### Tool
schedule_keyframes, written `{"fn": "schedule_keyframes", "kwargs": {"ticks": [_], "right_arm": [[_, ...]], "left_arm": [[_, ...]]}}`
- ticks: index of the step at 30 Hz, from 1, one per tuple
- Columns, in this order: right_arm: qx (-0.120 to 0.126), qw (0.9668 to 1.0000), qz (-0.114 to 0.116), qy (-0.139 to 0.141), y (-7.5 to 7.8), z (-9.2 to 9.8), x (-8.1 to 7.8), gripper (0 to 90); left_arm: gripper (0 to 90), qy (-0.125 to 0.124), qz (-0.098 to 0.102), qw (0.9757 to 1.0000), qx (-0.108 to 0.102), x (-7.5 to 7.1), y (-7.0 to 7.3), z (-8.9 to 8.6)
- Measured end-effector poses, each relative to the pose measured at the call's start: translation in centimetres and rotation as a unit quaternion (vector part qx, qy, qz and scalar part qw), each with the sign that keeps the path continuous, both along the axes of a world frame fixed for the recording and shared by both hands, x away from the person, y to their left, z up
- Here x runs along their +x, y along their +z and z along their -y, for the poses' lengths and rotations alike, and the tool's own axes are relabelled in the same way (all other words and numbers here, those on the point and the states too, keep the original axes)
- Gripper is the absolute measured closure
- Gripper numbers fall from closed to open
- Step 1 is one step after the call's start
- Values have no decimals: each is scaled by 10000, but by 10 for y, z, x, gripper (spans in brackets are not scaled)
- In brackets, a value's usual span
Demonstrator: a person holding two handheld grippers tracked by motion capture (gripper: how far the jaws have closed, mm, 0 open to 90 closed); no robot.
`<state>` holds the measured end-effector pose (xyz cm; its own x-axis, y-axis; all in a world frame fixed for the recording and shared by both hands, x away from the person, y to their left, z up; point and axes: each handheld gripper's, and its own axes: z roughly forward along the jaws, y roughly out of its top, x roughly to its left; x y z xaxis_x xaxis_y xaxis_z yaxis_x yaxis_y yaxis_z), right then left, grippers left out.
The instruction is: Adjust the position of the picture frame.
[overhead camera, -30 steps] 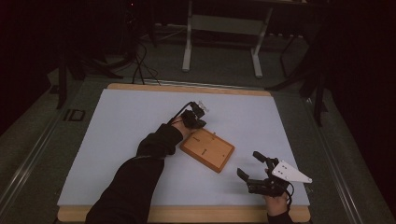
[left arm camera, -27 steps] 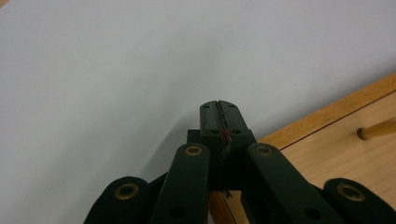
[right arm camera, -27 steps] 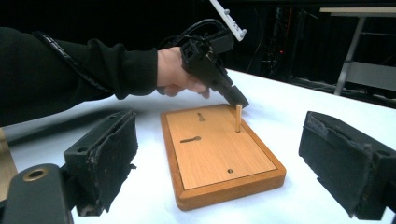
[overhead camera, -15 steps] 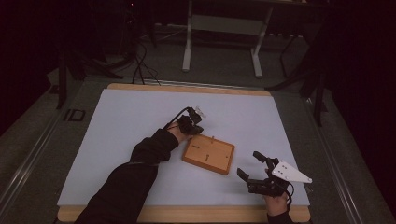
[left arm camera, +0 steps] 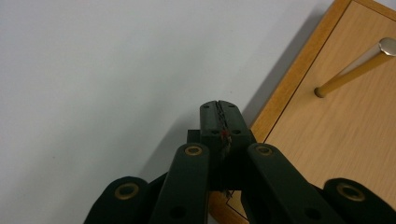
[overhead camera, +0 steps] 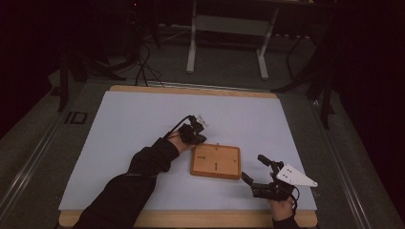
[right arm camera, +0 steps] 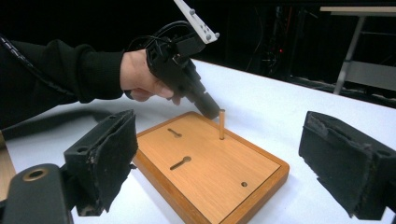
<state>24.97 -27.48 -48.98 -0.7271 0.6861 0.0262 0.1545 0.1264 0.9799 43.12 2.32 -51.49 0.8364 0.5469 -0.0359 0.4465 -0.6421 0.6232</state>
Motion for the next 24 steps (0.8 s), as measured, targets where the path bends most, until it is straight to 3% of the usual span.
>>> {"fn": "schedule_keyframes", "kwargs": {"ticks": [11,24], "right_arm": [[-25,10000,-6,15,0,-1,0,110],[-4,10000,-18,23,0,-1,0,110]], "left_arm": [[900,-14,6,10000,6,-11,0,-1],[900,-22,-58,10000,-23,-12,0,-2]]}}
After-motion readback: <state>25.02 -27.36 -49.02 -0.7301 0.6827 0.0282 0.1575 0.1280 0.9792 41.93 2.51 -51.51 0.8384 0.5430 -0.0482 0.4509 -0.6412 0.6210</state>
